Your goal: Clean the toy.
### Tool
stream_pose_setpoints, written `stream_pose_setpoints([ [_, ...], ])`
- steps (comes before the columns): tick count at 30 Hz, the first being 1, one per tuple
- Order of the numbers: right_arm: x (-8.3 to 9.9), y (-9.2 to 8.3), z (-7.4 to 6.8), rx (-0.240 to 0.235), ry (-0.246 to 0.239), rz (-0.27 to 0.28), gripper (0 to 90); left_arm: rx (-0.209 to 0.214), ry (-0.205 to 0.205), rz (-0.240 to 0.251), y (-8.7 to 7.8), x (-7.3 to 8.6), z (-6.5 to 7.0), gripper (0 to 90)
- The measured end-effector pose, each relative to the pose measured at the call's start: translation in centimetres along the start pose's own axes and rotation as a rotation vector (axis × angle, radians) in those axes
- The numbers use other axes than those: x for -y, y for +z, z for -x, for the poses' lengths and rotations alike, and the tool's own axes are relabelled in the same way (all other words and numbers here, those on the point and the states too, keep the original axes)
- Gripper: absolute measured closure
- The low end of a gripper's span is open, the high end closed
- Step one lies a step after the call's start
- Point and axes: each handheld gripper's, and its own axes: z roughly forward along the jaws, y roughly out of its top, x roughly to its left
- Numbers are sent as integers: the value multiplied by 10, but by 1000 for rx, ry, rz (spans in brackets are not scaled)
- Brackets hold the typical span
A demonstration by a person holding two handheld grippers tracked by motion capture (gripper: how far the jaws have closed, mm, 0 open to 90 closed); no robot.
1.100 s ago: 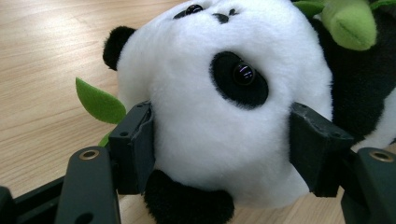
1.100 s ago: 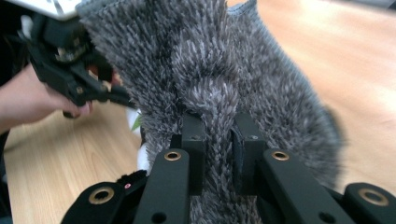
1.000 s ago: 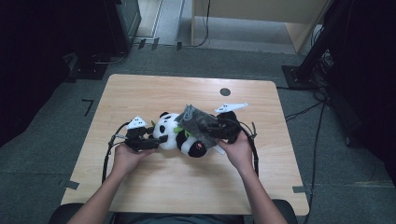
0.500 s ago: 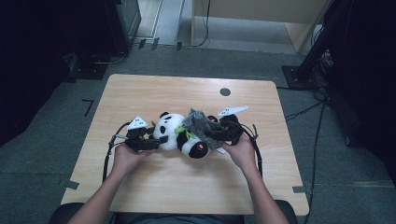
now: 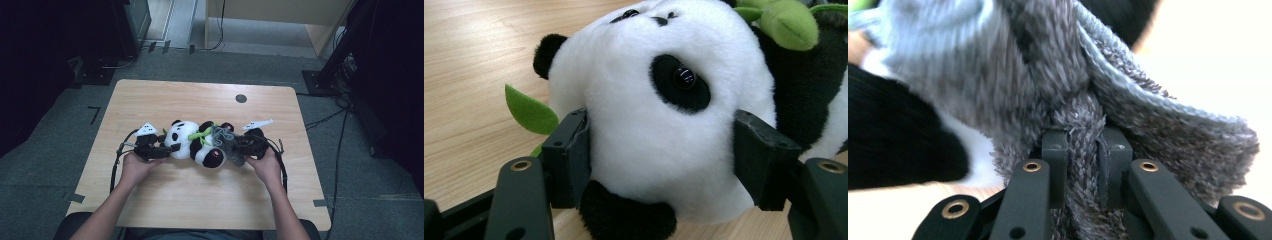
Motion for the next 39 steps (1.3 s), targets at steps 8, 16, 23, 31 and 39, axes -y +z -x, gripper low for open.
stream_pose_setpoints([
  [8,13,5,18,-28,40,-1,785,3,4,-4,0,-1,-1,313],
  [16,14,-1,27,3,70,-29,796,5,1,-1,-1,-1,-2,309],
  [23,-3,-57,6,-10,22,138,806,9,5,8,-1,-2,-3,308],
  [31,-34,-65,-35,-24,-79,168,804,-1,6,11,-2,-3,-1,305],
  [39,-77,-42,-80,-89,-206,140,803,-8,23,20,-4,-1,2,292],
])
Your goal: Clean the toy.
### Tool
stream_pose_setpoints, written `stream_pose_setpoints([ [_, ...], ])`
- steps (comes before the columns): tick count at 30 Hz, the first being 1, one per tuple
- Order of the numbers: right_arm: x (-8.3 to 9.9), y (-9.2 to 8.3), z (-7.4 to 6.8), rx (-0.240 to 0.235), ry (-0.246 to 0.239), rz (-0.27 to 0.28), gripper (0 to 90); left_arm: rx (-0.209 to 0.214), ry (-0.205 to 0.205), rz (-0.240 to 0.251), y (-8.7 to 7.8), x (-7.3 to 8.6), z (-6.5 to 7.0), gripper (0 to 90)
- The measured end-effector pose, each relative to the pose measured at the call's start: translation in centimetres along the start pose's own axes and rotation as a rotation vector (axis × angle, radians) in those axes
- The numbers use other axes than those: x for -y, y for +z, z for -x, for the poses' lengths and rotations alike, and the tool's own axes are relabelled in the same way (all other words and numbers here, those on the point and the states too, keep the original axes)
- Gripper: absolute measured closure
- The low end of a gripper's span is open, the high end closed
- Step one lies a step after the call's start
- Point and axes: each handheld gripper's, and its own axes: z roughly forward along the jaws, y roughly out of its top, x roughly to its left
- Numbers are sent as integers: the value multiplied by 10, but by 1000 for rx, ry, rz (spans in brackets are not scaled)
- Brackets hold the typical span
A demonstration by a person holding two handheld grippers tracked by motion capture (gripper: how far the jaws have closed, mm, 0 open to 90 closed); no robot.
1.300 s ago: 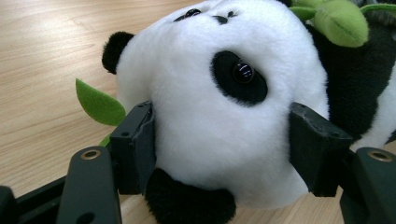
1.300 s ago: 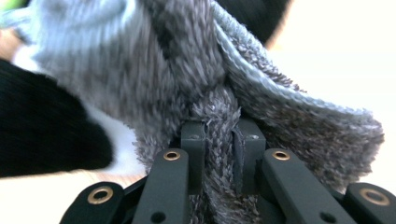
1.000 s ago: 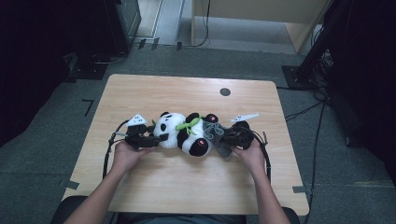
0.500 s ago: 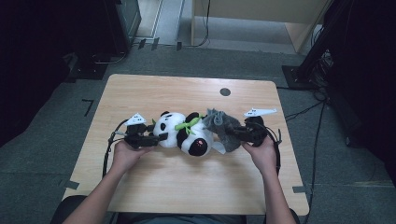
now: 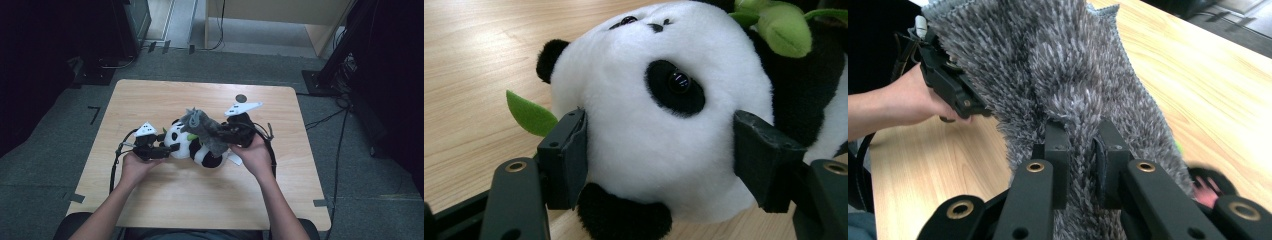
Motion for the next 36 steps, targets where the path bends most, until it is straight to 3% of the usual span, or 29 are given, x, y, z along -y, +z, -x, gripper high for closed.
stream_pose_setpoints([
  [3,-6,12,-1,-16,-8,-8,803,4,-4,6,0,0,1,285],
  [4,-10,31,2,-31,7,-47,803,8,-1,9,0,0,0,284],
  [7,-10,49,7,-28,15,-100,805,9,4,11,0,0,0,279],
  [10,-7,60,13,-26,16,-118,806,7,20,7,-2,0,0,268],
  [14,-7,61,23,-30,43,-113,806,42,-19,8,-8,2,-3,235],
  [18,-8,62,28,-27,52,-110,806,63,-14,19,-13,7,-4,224],
  [20,-11,64,35,-27,58,-114,806,60,1,52,-10,9,-3,209],
  [23,-12,65,39,-23,61,-105,806,47,26,64,-5,11,0,183],
  [25,-13,67,45,-17,75,-104,806,12,74,72,3,13,4,140],
  [28,-13,68,46,-15,81,-103,807,-30,108,82,11,14,10,104],
  [30,-13,68,45,-17,82,-105,807,-49,108,86,14,15,11,108],
  [34,-15,68,41,-14,74,-107,808,-63,104,95,14,18,9,292],
  [36,-20,65,36,-10,72,-101,808,-60,80,94,12,17,9,364],
])
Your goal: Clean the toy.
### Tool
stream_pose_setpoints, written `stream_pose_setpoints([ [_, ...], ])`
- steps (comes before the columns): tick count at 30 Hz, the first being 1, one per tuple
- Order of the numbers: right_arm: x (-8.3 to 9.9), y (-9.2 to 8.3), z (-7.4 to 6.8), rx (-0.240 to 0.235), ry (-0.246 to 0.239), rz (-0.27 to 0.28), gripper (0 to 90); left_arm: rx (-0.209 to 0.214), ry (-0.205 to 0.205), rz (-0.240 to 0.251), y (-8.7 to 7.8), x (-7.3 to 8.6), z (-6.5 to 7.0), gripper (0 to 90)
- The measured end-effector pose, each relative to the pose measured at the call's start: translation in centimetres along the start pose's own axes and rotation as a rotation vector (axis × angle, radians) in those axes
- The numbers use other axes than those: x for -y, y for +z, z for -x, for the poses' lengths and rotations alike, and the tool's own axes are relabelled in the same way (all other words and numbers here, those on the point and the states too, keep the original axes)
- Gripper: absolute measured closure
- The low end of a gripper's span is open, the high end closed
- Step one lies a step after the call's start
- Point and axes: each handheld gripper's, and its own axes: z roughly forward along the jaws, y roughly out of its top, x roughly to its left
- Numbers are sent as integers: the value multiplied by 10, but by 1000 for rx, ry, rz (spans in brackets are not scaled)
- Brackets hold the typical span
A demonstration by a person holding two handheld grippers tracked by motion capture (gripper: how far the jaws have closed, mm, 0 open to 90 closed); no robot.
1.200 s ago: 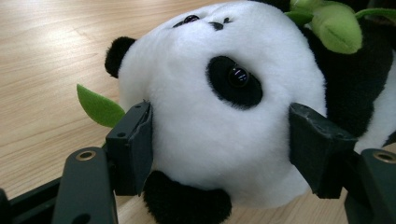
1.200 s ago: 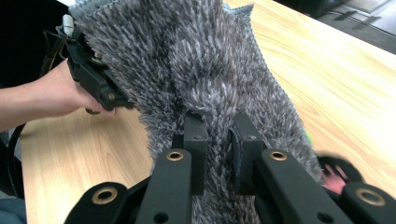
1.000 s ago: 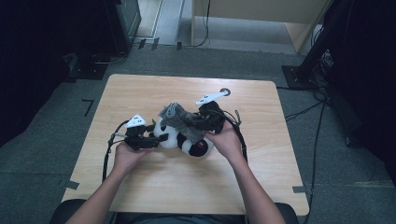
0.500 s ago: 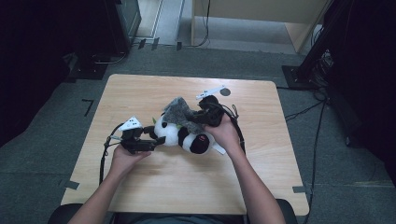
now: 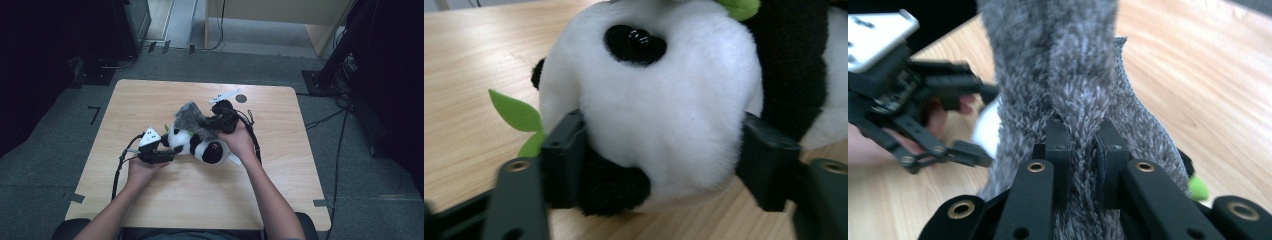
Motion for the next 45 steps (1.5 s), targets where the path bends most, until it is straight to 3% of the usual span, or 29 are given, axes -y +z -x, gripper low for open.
stream_pose_setpoints([
  [4,-20,-8,-23,-10,-37,65,808,-1,-23,11,-2,-2,1,445],
  [7,-30,-3,-34,-9,-62,56,807,-7,-16,10,-3,-3,2,450],
  [10,-41,23,-54,-28,-89,-19,807,-8,-18,3,-4,-6,2,457],
  [11,-41,23,-54,-28,-89,-19,807,-8,-18,3,-4,-6,2,461],
  [12,-41,39,-61,-26,-102,-75,807,-9,-20,0,-4,-7,2,464],
  [14,-40,45,-63,-16,-112,-102,806,-13,-27,0,-4,-7,3,466],
  [15,-35,63,-66,6,-126,-188,804,-16,-25,-11,-4,-7,4,467],
  [19,-32,67,-68,32,-147,-201,804,-12,-30,-11,-3,-6,3,470],
  [21,-32,64,-65,52,-164,-199,804,-7,-39,-18,-2,-7,3,475],
  [30,-33,45,-39,74,-116,-164,804,-3,-47,-35,-2,-10,4,477],
  [32,-33,36,-27,94,-92,-144,805,5,-51,-34,-2,-9,3,477],
  [36,-33,30,-20,111,-77,-139,805,7,-47,-38,-2,-9,3,475],
  [39,-32,23,-13,152,-74,-138,805,8,-46,-37,-2,-9,3,474],
  [45,-29,12,0,145,-17,-125,804,11,-53,-24,-2,-7,2,469],
])
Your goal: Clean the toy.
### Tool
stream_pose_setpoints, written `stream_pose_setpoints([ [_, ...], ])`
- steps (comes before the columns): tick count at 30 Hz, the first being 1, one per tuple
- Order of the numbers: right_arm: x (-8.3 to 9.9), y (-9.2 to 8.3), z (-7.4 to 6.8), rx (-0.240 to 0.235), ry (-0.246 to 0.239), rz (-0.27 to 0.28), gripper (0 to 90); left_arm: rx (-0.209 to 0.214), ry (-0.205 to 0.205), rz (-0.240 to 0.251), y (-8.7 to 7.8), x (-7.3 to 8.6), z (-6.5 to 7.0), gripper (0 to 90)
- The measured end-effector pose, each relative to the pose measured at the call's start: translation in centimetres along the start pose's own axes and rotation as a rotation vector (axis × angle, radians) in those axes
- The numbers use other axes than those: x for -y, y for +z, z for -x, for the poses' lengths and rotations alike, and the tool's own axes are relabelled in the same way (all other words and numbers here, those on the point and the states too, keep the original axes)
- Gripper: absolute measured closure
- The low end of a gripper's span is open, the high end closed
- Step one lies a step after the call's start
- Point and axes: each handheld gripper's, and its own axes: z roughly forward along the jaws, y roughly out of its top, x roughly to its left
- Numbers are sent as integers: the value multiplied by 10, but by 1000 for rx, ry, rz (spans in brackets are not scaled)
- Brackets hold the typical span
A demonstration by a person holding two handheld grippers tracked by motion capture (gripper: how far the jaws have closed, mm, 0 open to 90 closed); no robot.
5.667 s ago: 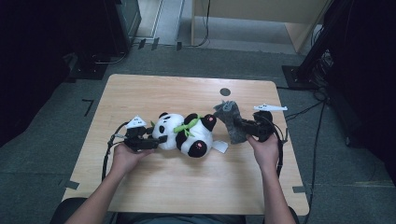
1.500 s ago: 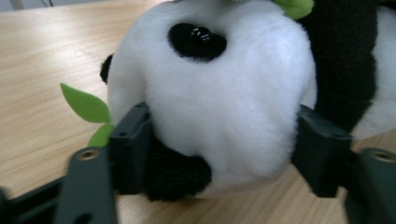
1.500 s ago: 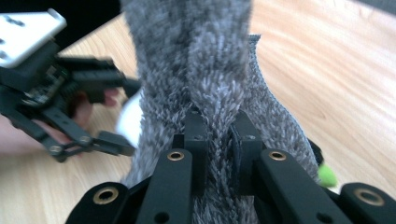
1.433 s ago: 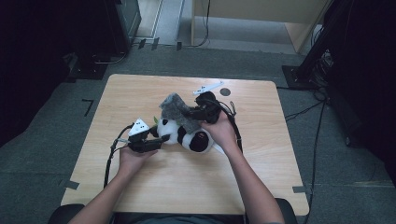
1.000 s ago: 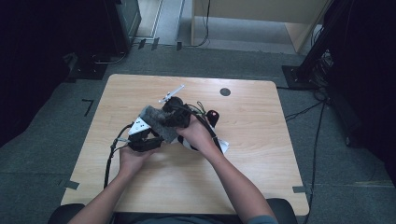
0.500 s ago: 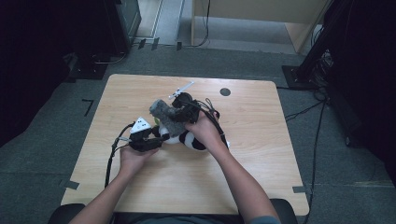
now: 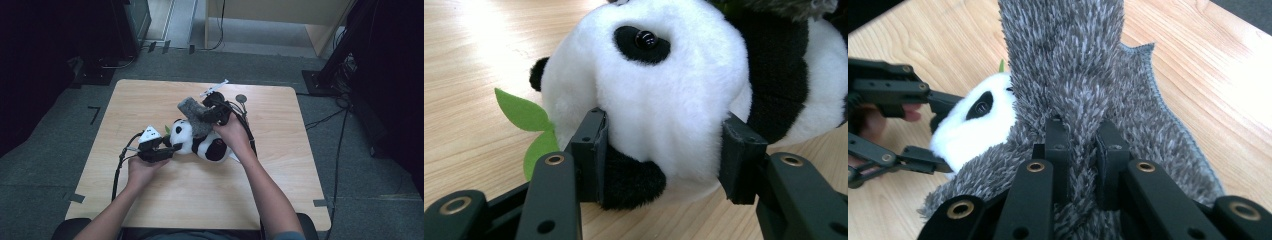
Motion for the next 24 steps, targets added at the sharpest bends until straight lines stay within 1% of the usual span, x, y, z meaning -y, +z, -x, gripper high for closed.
stream_pose_setpoints([
  [1,0,-4,2,-15,22,19,805,-2,0,0,0,0,0,467],
  [2,0,-4,2,-15,22,19,805,-2,0,0,0,0,0,467],
  [5,-3,-9,-5,-55,23,60,806,-4,-3,6,0,0,-1,467],
  [6,-8,-11,-16,-87,13,82,807,-4,-4,8,0,0,-1,467],
  [7,-8,-11,-16,-87,13,82,807,-5,-4,8,0,0,-1,467],
  [9,-14,-10,-31,-101,-20,87,807,-6,-5,8,0,0,-1,466],
  [10,-19,-8,-43,-116,-45,94,806,-7,-9,11,0,-1,-1,466],
  [11,-19,-8,-43,-116,-45,94,806,-7,-9,11,0,-1,-1,466],
  [13,-22,-2,-57,-128,-75,85,806,-6,-12,11,-1,-1,-1,465],
  [15,-22,8,-68,-144,-102,54,806,-6,-12,3,-1,-2,-1,465],
  [17,-18,23,-74,-148,-118,-7,806,-10,-18,-1,-1,-2,-2,466],
  [18,-15,31,-74,-139,-123,-40,806,-8,-24,-3,-1,-2,-1,466],
  [19,-11,38,-73,-116,-130,-69,807,-9,-19,-13,0,-2,-1,466],
  [20,-6,41,-67,-134,-98,-65,809,-8,-12,-13,0,-2,-1,467],
  [21,-5,40,-65,-134,-96,-60,808,-7,-17,-11,0,-2,0,468],
  [23,-5,35,-63,-111,-110,-53,808,-9,-18,-18,0,-3,0,470],
  [24,-5,35,-63,-111,-110,-53,808,-9,-18,-18,0,-3,0,470],
])
